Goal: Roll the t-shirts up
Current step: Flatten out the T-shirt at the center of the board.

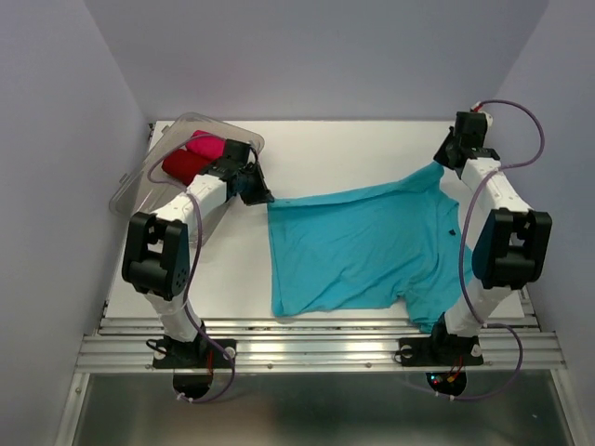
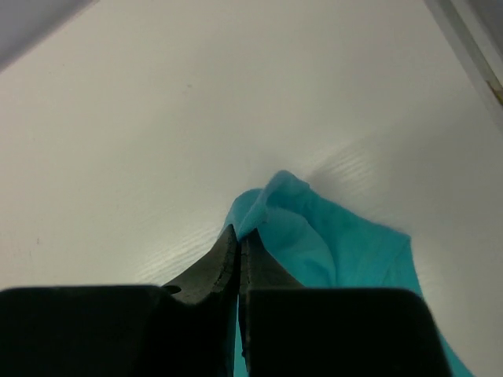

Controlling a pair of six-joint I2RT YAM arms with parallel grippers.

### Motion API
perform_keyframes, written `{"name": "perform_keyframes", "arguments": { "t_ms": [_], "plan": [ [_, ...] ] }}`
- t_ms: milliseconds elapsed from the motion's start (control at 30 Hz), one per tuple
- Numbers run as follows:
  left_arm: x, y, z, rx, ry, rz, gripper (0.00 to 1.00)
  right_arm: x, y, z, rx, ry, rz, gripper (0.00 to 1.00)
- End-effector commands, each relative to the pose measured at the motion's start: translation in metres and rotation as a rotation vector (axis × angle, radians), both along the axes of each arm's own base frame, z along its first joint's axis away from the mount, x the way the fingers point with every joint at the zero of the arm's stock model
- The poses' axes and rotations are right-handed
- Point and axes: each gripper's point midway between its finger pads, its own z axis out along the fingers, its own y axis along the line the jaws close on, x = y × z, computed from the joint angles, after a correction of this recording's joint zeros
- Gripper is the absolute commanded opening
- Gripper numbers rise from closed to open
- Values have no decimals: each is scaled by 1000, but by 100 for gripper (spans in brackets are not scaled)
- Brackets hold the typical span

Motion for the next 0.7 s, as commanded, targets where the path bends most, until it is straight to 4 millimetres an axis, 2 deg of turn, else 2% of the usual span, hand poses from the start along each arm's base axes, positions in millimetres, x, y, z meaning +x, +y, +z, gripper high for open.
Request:
{"name": "perform_keyframes", "arguments": {
  "t_ms": [0, 67, 100, 133, 200, 267, 300, 400, 433, 500, 600, 667],
  "plan": [
    [40, 1, 57, -11, -180, 8, 0, 60, -2, 64, 6, -248, 28, 1],
    [48, 2, 55, -2, -173, 3, 0, 77, -3, 59, 9, -240, 36, 1],
    [48, 3, 49, 4, -163, -4, 0, 77, -2, 48, 13, -216, 37, 1],
    [52, 2, 53, 3, -174, -9, 0, 83, -2, 59, 15, -239, 39, 1],
    [56, 1, 56, 7, -178, -21, 0, 85, 1, 67, 24, -251, 53, 1],
    [61, 0, 75, -2, -223, -28, 0, 82, 5, 83, 37, -274, 66, 1],
    [62, -1, 84, -7, -240, -34, 0, 75, 6, 103, 35, -304, 68, 1],
    [65, 2, 125, -16, -333, -40, 0, 60, 2, 136, 18, -342, 43, 1],
    [66, 5, 149, -20, -385, -44, 0, 48, 1, 163, 1, -390, 39, 1],
    [67, 7, 175, -27, -444, -42, 0, 36, 2, 191, -14, -441, 38, 1],
    [68, 11, 238, -52, -565, -55, 0, 10, 2, 255, -43, -553, 33, 1],
    [66, 16, 261, -73, -602, -63, 0, -4, 1, 280, -51, -593, 21, 1]
  ]
}}
